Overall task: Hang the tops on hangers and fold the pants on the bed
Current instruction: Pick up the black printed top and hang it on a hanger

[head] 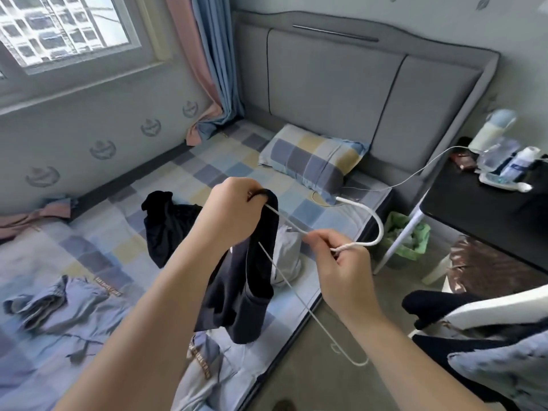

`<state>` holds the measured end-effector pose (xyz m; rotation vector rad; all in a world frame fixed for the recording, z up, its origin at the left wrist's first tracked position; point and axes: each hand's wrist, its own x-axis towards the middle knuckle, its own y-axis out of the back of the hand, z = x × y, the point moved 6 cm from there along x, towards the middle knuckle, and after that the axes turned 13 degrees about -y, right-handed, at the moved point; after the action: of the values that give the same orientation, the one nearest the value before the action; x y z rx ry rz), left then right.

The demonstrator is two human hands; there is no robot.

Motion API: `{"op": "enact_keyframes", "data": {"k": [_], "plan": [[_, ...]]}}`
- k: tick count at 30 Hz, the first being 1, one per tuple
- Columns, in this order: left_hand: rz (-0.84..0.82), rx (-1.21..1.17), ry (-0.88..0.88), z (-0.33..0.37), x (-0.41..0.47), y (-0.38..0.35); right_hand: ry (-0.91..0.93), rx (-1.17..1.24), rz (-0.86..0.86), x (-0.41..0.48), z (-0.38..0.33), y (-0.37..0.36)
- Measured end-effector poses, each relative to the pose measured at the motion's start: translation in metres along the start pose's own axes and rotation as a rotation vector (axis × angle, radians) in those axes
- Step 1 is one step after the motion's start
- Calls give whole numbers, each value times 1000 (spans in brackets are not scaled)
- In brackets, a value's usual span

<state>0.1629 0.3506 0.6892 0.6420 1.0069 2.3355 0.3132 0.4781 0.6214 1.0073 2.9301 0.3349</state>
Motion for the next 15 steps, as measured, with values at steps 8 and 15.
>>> {"op": "enact_keyframes", "data": {"k": [8,15], "plan": [[-144,-97,-22,16,-8,-13,-8,16,-57,17,2,-5],[-257,-173,-100,39,-11,-35,-49,39,-5,29,11,8]]}}
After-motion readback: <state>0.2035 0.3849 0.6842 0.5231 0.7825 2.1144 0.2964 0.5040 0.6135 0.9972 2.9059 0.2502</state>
